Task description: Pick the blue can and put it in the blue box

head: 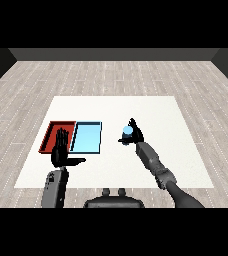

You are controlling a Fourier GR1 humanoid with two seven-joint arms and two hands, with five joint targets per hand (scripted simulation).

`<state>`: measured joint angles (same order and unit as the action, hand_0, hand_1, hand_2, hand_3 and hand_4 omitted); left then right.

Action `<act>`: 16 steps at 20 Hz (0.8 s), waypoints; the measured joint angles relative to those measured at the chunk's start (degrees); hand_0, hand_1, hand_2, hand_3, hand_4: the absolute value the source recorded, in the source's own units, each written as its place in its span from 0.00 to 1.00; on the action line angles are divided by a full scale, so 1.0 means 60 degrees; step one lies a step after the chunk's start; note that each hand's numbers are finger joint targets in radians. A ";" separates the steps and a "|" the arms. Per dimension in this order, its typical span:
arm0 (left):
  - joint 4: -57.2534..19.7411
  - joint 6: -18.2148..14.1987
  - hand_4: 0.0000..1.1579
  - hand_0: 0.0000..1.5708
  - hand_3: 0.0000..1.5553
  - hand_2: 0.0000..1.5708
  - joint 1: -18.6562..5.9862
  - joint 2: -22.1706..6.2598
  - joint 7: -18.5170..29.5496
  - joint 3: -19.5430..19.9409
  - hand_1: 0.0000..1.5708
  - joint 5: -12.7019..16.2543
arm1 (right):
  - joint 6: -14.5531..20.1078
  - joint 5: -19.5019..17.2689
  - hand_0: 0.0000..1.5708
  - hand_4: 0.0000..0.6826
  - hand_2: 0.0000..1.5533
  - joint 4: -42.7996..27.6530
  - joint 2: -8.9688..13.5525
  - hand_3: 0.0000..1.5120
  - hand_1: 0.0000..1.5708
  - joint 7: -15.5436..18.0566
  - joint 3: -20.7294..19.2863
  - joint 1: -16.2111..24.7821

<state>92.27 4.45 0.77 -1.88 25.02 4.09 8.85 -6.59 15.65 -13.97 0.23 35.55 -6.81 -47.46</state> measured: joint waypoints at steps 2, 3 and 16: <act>0.0089 -0.0103 0.00 0.00 0.00 0.00 0.0080 0.0072 0.0003 -0.0067 0.00 -0.0086 | 0.0326 0.0012 0.85 0.58 0.90 0.0161 -0.0006 0.88 0.85 0.0094 0.0029 -0.0150; 0.0110 -0.0098 0.00 0.00 0.00 0.00 0.0078 0.0077 -0.0026 -0.0083 0.00 -0.0075 | 0.0395 -0.0012 0.97 0.85 0.96 0.0169 0.0069 0.96 0.97 -0.0016 0.0018 -0.0218; 0.0040 0.0038 0.00 0.00 0.00 0.00 -0.0013 0.0083 -0.0123 -0.0192 0.00 0.0001 | 0.1817 -0.0093 0.96 0.96 0.94 0.0121 -0.0017 0.93 0.96 -0.0321 0.0683 -0.0539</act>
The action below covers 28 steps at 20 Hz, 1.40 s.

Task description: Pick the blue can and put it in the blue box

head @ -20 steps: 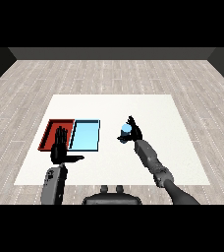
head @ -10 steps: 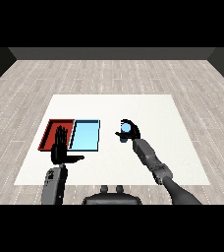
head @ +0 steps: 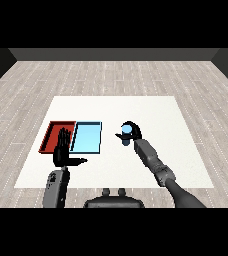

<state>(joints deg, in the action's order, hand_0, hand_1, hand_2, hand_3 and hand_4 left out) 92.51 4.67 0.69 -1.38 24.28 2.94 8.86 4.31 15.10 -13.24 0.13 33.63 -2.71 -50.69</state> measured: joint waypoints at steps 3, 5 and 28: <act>-0.0059 0.0074 0.00 0.00 0.00 0.00 0.0051 -0.0030 -0.0002 -0.0086 0.00 -0.0073 | -0.0067 -0.0167 0.95 0.96 0.93 -0.0412 0.0143 0.93 0.95 -0.0007 0.0091 0.0212; -0.0358 -0.0015 0.00 0.00 0.00 0.00 -0.0014 0.0025 0.0193 -0.0224 0.00 -0.0321 | -0.0065 -0.0208 0.94 0.95 0.93 -0.0650 0.0198 0.93 0.94 -0.0107 0.0079 0.0140; -0.1687 -0.0928 0.00 0.00 0.00 0.00 -0.1461 0.0228 -0.1054 -0.2065 0.00 -0.0330 | 0.0586 -0.0678 0.91 0.96 0.92 -0.7233 0.0028 0.93 0.91 -0.1858 0.2011 0.2744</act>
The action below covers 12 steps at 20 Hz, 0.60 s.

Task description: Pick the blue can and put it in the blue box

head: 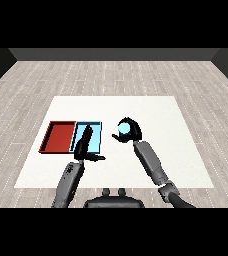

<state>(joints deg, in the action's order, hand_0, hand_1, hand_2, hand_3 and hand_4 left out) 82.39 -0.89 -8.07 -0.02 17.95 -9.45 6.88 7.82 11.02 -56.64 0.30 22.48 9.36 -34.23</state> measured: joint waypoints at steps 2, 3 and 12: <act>-0.0366 -0.0194 0.00 0.00 0.00 0.00 -0.0361 0.0000 0.0070 -0.0141 0.00 0.0070 | 0.0087 -0.0048 0.91 0.97 0.93 -0.0456 -0.0018 0.93 0.91 -0.0142 0.0168 0.0355; -0.0454 -0.0396 0.00 0.00 0.00 0.00 -0.0518 0.0001 0.0035 -0.0257 0.00 0.0046 | 0.0105 -0.0121 0.91 0.98 0.93 -0.0799 -0.0014 0.93 0.91 -0.0308 0.0243 0.0545; -0.1721 -0.1094 0.00 0.00 0.00 0.00 -0.1009 -0.0006 0.0460 -0.1198 0.00 0.0352 | 0.0392 -0.0035 0.89 0.97 0.93 -0.1821 0.0081 0.93 0.89 -0.0652 0.0871 0.1035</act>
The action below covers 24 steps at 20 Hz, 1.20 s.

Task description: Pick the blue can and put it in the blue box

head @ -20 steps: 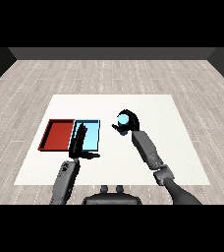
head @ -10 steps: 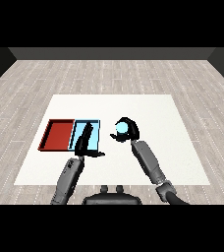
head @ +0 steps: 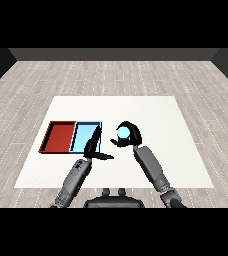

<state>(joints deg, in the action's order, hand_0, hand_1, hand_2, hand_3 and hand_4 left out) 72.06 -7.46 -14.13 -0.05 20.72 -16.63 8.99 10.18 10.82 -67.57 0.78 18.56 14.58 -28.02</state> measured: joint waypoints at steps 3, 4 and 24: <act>-0.0726 -0.0352 0.00 0.00 0.00 0.00 -0.0486 0.0004 0.0187 -0.0301 0.00 0.0320 | 0.0094 -0.0059 0.89 0.98 0.93 -0.0074 -0.0066 0.93 0.89 0.0037 0.0211 0.0068; -0.0791 -0.0408 0.00 0.00 0.00 0.00 -0.0570 0.0004 0.0118 -0.0397 0.00 0.0454 | 0.0060 -0.0061 0.89 0.98 0.93 -0.0164 -0.0079 0.93 0.89 0.0027 0.0241 0.0122; -0.2018 -0.1362 0.00 0.00 0.00 0.00 -0.1636 -0.0010 0.0450 -0.1720 0.00 0.1669 | 0.0357 -0.0058 0.91 0.92 0.92 -0.0788 -0.0128 0.92 0.91 -0.0069 0.1235 0.0212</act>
<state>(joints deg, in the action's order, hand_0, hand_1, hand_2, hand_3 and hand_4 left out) 59.95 -15.63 -23.94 -0.11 23.41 -26.95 19.01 12.32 10.47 -72.30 0.01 18.15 21.99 -26.74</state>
